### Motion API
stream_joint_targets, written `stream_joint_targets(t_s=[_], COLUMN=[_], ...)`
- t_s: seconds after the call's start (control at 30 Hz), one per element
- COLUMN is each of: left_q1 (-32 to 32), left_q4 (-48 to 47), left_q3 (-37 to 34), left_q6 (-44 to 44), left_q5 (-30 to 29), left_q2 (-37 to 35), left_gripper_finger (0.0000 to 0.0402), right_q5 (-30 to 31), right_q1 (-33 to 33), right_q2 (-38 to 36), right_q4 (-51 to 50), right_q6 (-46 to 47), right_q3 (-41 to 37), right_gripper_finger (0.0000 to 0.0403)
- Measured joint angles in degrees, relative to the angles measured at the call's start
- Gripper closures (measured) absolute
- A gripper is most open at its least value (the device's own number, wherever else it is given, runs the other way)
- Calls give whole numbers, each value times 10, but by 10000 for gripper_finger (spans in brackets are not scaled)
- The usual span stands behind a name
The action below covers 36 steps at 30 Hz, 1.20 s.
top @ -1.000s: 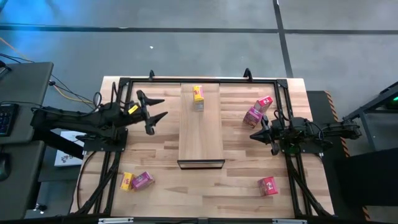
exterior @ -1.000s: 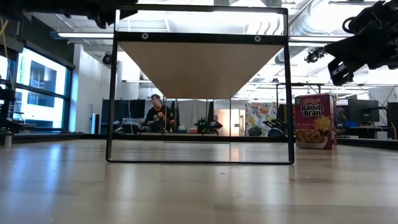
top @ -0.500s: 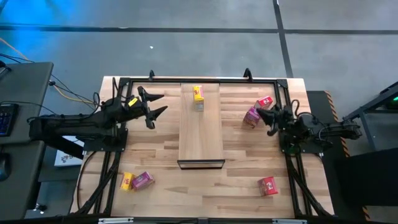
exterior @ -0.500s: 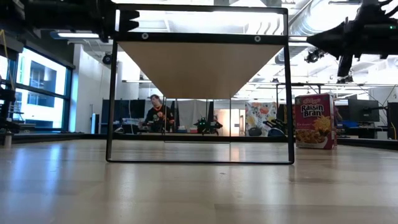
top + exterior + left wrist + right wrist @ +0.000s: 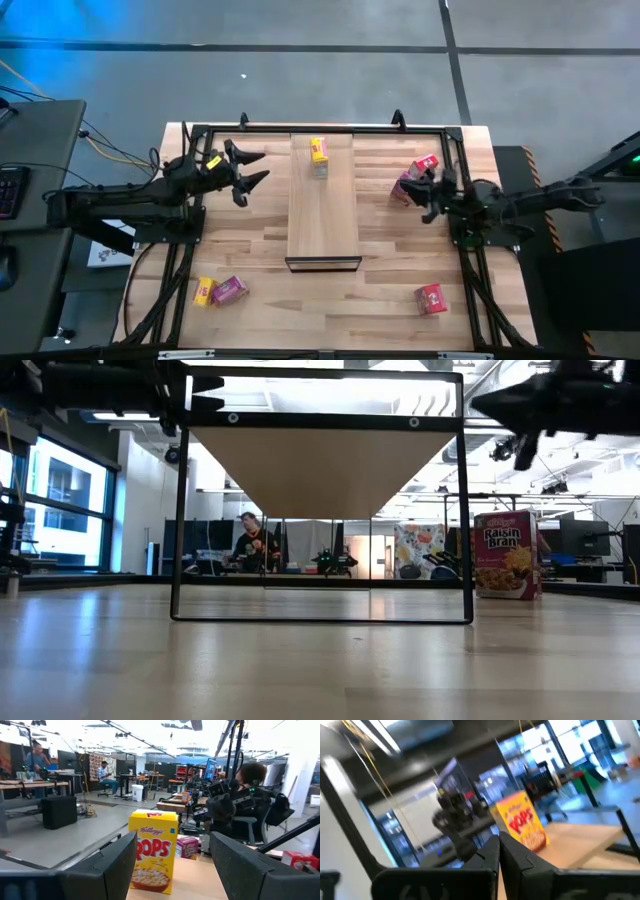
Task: Stack cereal on shelf
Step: Put the top yellow cereal box on the shelf
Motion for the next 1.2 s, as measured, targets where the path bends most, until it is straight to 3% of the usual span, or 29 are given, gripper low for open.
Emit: stream_joint_targets(t_s=[0.2, 0.3, 0.43, 0.6, 0.93, 1.2], left_q1=[-4, -3, -3, -4, -4, -4], left_q4=[18, 35, 34, 25, 18, 17], left_q3=[0, 0, 0, 0, 0, 0], left_q6=[22, 24, 20, 14, 0, -1], left_q5=[-2, -3, -3, -3, -2, -2], left_q2=[-1, -2, -1, -1, -1, -1], left_gripper_finger=[161, 161, 161, 161, 161, 161], right_q5=[12, 22, -26, -68, -82, -80], right_q1=[-3, -23, -71, -123, -161, -152], right_q2=[177, 243, 322, 424, 549, 582], right_q4=[-9, -65, -149, -173, -195, -228], right_q6=[-75, -133, -151, -170, -184, -184], right_q3=[120, 188, 265, 331, 425, 464], right_gripper_finger=[402, 402, 402, 403, 403, 403])
